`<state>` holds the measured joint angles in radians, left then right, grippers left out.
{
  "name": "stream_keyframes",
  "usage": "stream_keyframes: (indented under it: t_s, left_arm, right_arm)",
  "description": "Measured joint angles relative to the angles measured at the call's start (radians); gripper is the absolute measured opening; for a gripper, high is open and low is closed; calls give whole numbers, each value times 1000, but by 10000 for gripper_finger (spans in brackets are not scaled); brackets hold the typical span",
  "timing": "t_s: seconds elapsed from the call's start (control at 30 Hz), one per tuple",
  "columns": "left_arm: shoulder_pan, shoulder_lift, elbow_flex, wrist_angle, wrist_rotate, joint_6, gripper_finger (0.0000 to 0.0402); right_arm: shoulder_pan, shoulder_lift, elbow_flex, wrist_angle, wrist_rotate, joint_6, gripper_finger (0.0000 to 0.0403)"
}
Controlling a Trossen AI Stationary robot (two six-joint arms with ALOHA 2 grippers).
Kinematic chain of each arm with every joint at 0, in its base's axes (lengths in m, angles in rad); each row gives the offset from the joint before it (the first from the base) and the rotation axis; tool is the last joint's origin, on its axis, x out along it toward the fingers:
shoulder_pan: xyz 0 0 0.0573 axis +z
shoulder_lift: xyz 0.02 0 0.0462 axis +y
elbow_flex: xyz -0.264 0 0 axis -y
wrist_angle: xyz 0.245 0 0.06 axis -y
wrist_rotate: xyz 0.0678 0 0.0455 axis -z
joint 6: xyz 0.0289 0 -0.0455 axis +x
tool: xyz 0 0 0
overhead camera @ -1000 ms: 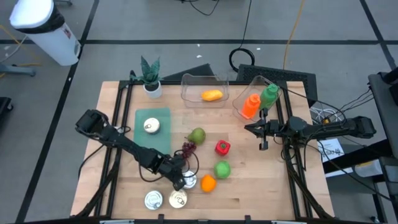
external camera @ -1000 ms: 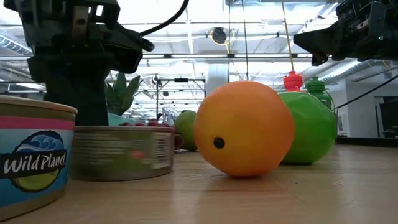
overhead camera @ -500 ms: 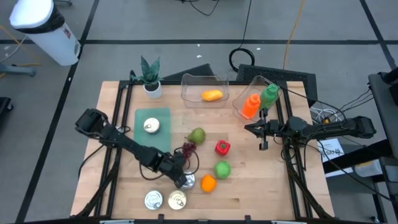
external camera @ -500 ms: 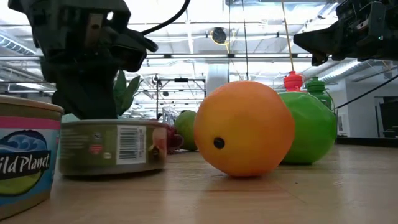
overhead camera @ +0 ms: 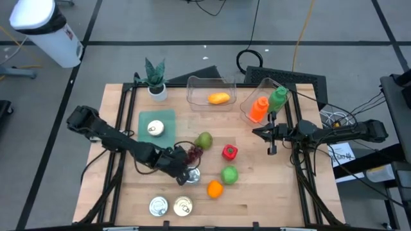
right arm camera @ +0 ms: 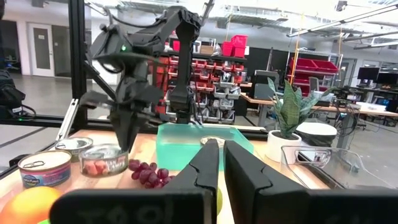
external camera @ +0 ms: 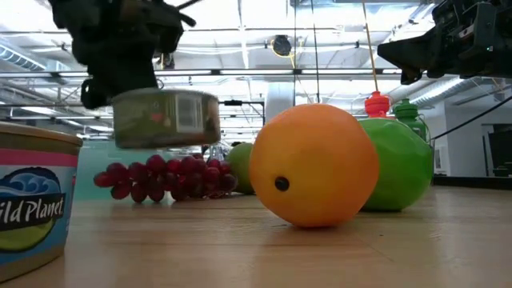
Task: Pick & Place Food Item
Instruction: Put the green tuna can into the green bin
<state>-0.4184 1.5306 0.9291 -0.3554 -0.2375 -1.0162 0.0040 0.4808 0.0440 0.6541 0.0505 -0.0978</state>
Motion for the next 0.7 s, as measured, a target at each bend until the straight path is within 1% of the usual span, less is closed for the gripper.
stream_keyframes:
  t_s: [0.13,0.27,0.57,0.7]
  left_arm:
    - [13,-57,3,-8,-32,24,4]
    - [44,-117,3,-68,-40,39,4]
    - [164,-272,4,-301,-55,24,4]
    - [226,-342,4,-363,-79,39,4]
  right_arm:
    - [0,0,0,0,0,0,13]
    - [0,0,0,0,0,0,13]
    - [0,0,0,0,0,0,14]
    - [0,0,0,0,0,0,13]
